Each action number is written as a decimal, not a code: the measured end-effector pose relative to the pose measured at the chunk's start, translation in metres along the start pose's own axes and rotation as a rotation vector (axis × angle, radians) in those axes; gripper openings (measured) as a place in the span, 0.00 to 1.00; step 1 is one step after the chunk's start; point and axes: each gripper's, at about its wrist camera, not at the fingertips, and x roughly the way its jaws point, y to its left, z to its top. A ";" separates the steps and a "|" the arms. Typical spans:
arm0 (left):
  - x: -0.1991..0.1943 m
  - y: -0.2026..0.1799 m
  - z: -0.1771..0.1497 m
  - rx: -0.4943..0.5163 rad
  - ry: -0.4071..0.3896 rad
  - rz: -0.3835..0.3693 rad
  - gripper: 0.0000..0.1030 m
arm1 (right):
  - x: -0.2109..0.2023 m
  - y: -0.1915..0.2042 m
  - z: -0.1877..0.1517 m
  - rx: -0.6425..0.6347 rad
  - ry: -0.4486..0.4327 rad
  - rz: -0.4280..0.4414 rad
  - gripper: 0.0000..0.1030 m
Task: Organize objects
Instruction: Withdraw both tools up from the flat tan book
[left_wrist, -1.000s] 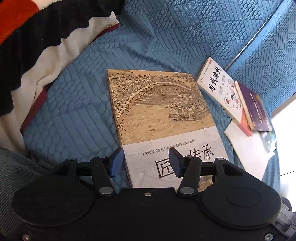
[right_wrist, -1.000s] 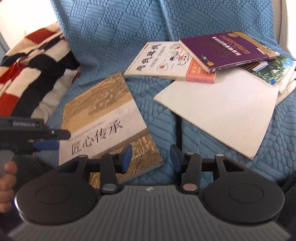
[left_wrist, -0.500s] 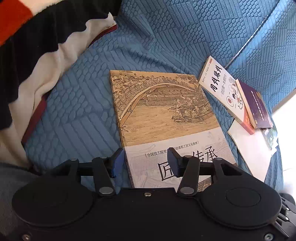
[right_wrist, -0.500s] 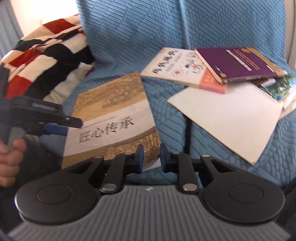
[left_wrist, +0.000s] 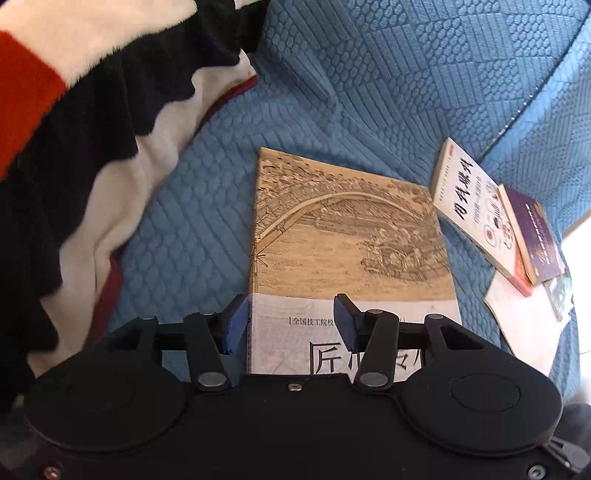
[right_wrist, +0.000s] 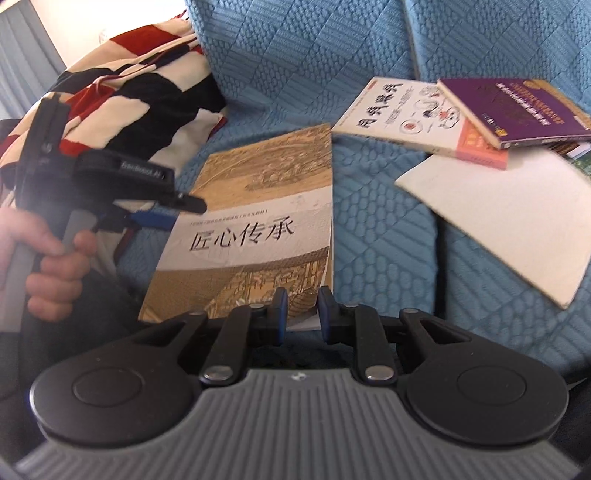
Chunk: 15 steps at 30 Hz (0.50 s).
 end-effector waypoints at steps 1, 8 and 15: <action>0.001 0.000 0.002 0.001 0.000 0.004 0.46 | 0.002 0.002 0.000 0.004 0.006 0.003 0.20; 0.008 -0.004 0.016 0.030 -0.012 0.049 0.46 | 0.016 0.014 -0.002 0.014 0.037 0.028 0.20; 0.011 -0.004 0.019 0.028 -0.021 0.066 0.47 | 0.025 0.021 -0.005 0.026 0.058 0.038 0.20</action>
